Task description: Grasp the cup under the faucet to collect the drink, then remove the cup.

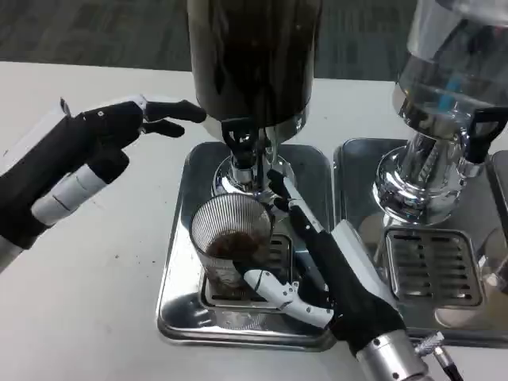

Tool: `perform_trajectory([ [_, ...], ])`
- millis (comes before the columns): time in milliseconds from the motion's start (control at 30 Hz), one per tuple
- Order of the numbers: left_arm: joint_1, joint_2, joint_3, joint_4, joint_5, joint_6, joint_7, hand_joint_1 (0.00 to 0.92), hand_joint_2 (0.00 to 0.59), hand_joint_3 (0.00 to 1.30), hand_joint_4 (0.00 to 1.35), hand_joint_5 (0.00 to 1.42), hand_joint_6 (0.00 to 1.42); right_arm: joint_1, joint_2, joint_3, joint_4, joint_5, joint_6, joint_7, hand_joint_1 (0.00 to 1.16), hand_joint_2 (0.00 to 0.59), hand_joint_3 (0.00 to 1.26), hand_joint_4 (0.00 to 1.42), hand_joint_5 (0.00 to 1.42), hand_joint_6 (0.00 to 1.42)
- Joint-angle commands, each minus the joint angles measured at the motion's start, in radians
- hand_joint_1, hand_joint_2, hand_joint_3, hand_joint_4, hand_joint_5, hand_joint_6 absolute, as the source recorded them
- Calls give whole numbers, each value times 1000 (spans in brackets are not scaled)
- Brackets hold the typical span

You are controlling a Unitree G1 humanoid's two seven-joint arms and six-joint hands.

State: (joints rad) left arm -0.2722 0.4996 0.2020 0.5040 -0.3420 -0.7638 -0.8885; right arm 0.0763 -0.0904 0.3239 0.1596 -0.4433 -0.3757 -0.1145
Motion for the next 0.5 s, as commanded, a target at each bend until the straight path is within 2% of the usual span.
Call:
perform_trajectory([
  [33, 37, 15, 14, 5, 12, 8, 21, 0, 129, 383, 290, 215, 306, -23, 5, 4, 19, 13, 4, 11, 432, 242, 6, 32, 74, 39],
  [267, 77, 20, 31, 10, 9, 8, 38, 0, 130, 384, 294, 220, 321, -41, 3, 5, 34, 11, 16, 27, 431, 235, 0, 4, 53, 33],
  [500, 112, 22, 42, 11, 9, 5, 50, 0, 140, 396, 304, 229, 326, -77, 0, 11, 63, 14, 60, 83, 421, 231, 0, 0, 0, 0],
])
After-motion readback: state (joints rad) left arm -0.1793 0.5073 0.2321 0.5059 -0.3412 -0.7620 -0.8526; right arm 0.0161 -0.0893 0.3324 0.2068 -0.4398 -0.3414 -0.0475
